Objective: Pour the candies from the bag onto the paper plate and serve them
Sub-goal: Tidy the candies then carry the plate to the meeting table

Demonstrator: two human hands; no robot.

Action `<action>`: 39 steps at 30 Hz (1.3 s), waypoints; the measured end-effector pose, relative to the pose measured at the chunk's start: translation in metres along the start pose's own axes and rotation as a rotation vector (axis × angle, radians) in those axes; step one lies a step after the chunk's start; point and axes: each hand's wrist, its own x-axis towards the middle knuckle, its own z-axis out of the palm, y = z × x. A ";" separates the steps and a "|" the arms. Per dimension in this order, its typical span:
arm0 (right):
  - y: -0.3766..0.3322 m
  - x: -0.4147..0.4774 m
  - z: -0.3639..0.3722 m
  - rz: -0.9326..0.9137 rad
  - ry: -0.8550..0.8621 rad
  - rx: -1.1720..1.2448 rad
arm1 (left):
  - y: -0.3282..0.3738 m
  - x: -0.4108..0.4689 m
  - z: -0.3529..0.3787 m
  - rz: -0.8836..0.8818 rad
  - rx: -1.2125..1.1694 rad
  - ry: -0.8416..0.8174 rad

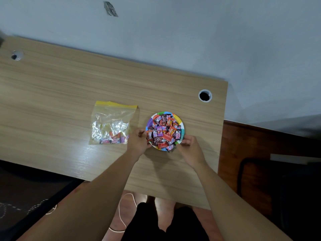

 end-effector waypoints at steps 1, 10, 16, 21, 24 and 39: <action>0.000 -0.005 0.001 -0.027 -0.027 -0.018 | 0.000 0.000 0.000 0.003 -0.010 -0.006; -0.002 0.004 0.012 -0.088 0.065 -0.130 | -0.012 0.008 -0.004 -0.007 0.060 0.014; -0.011 0.009 0.009 -0.003 0.044 -0.052 | -0.018 0.013 -0.007 -0.005 0.078 0.022; -0.016 0.016 0.008 0.110 0.075 0.169 | -0.016 0.008 -0.009 0.009 0.105 0.028; -0.017 0.011 0.006 0.123 0.066 0.141 | -0.020 0.003 -0.014 0.004 0.104 0.006; -0.030 -0.085 -0.024 -0.022 0.197 0.274 | 0.037 -0.071 -0.027 0.190 0.188 -0.200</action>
